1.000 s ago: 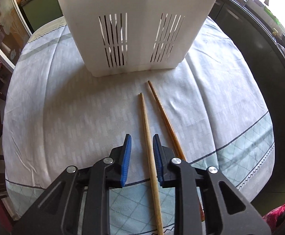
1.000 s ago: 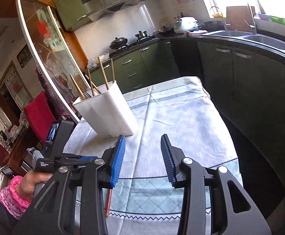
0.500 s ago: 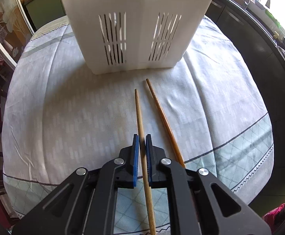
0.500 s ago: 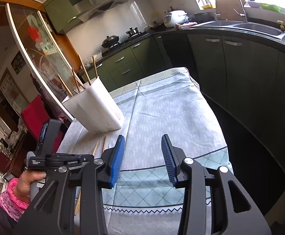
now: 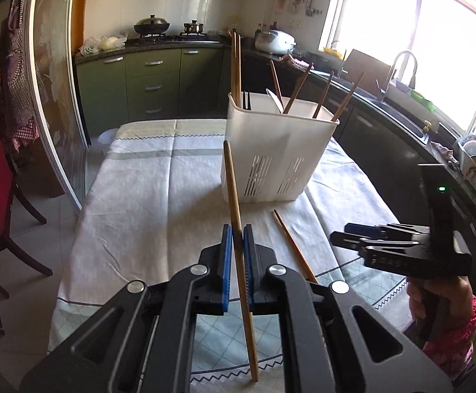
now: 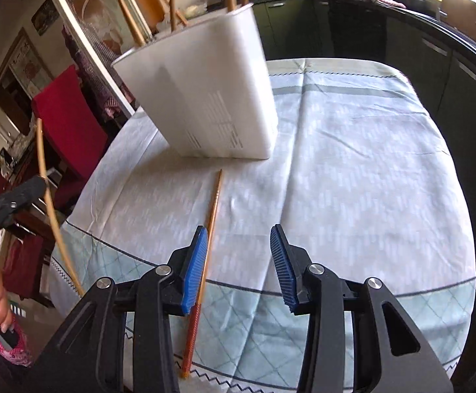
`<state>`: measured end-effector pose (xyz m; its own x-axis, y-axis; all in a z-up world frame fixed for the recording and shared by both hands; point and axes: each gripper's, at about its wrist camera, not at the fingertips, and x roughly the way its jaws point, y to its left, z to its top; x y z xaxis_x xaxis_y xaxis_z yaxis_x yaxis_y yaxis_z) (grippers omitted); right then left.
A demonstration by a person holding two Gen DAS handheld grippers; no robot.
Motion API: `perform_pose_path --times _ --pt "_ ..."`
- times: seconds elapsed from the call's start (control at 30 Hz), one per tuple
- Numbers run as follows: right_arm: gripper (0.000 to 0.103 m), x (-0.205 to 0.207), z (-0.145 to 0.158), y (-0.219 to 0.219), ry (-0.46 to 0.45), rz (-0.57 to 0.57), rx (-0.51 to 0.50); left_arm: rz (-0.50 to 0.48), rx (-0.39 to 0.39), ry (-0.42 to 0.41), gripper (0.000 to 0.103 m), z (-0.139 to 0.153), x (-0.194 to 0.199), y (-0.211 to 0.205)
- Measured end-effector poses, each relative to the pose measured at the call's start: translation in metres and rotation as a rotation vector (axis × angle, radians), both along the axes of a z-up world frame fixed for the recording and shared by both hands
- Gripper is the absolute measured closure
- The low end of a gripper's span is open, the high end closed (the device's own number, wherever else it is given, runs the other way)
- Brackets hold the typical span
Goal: Organize utensils
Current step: 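Grasp the last wooden chopstick with the right gripper while the left gripper holds its chopstick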
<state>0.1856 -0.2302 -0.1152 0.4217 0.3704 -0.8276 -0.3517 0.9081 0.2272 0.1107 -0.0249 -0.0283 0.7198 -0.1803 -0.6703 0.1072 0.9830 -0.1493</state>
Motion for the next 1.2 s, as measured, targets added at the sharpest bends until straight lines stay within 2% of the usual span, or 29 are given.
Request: perform_pose_path --times 0.2,0.37,0.47,0.53,0.6,0.67,0.77,0.87,1.2 --pt "0.064 0.025 -0.025 0.056 0.032 0.049 -0.168 0.005 -0.01 -0.026 0.096 0.003 -0.007 0.017" --pt "0.069 0.027 -0.036 0.075 0.035 0.049 -0.232 -0.009 -0.026 -0.029 0.096 0.001 -0.007 0.023" --pt "0.072 0.028 -0.039 0.08 0.031 0.043 -0.238 -0.019 -0.034 -0.028 0.096 -0.001 -0.005 0.023" --pt "0.078 0.028 -0.04 0.083 0.024 0.042 -0.235 -0.026 -0.034 -0.028 0.096 -0.001 -0.005 0.023" --pt "0.092 0.027 -0.041 0.086 0.023 0.045 -0.225 -0.029 -0.036 -0.029 0.096 -0.003 -0.004 0.024" --pt "0.095 0.027 -0.042 0.088 0.026 0.04 -0.21 -0.028 -0.033 -0.029 0.096 -0.003 -0.004 0.023" --pt "0.096 0.029 -0.041 0.085 0.027 0.027 -0.181 -0.021 -0.037 -0.028 0.096 -0.003 -0.004 0.025" --pt "0.096 0.024 -0.026 0.073 -0.003 0.013 -0.148 -0.022 -0.034 -0.029 0.096 -0.003 -0.005 0.025" --pt "0.096 -0.023 0.047 0.032 -0.168 -0.015 0.0 -0.035 -0.02 -0.04 0.097 0.003 -0.007 0.018"
